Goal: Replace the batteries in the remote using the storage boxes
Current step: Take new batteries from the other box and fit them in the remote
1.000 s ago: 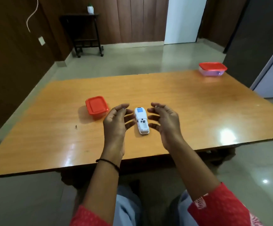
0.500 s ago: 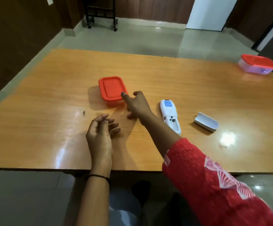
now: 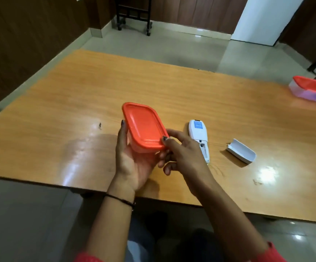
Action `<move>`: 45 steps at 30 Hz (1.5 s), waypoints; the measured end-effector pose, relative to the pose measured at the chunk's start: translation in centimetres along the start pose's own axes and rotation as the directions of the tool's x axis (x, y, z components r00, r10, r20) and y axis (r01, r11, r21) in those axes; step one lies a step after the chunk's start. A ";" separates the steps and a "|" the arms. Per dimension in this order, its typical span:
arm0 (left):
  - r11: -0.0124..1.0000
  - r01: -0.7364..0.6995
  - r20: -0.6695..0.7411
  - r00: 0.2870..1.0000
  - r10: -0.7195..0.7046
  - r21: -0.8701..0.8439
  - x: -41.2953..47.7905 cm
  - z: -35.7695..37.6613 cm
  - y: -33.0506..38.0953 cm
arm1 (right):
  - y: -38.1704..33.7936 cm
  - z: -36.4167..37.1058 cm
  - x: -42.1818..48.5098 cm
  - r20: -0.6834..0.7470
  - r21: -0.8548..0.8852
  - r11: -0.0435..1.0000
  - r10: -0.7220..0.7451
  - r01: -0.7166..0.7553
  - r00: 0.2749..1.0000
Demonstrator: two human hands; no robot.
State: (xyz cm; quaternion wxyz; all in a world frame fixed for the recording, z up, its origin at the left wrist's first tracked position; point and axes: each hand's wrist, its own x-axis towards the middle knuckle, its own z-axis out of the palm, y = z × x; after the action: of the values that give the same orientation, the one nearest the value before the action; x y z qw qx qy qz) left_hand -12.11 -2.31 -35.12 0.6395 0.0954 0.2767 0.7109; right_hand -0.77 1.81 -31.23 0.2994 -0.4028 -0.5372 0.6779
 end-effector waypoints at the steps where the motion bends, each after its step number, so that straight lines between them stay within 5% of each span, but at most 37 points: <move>1: 0.999 0.022 0.021 1.000 -0.022 -0.034 -0.2 0.5 -0.6 | 0.3 -0.5 -1.0 -0.001 -0.003 1.000 -0.022 0.022 1.000; 6: 0.986 0.039 0.064 0.998 -0.028 -0.163 0.2 2.0 -2.5 | 0.7 -3.2 -1.9 -0.087 -0.132 0.948 -0.304 0.291 0.949; 9: 0.981 0.014 0.030 1.000 -0.009 -0.192 0.5 2.0 -2.4 | 1.0 -4.5 -1.2 0.004 -0.310 0.861 -0.423 0.403 0.906; 13: 0.987 -0.058 -0.029 0.998 0.055 -0.150 0.7 1.4 -2.1 | 2.0 -5.7 -0.4 0.240 -0.627 0.526 -0.572 0.575 0.784; 19: 0.992 0.002 -0.100 0.995 -0.014 -0.124 0.6 1.4 -2.1 | 2.8 -5.9 0.1 0.368 -0.716 0.176 -0.728 0.676 0.579; 25: 0.989 0.069 -0.081 0.993 -0.081 -0.132 0.4 1.3 -1.9 | 4.4 -5.1 0.4 0.409 -0.666 0.201 -0.707 0.718 0.577; 45: 0.996 0.058 -0.099 0.993 -0.065 -0.070 0.1 0.1 -0.7 | 3.8 -1.8 1.0 0.077 -0.564 0.457 -0.800 0.688 0.595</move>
State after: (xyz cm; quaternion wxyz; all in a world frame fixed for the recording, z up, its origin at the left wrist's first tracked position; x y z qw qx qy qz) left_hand -11.50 -2.20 -35.45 0.6490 0.0291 0.2877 0.7037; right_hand 0.44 2.61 -35.27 0.4920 -0.2575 -0.7925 0.2520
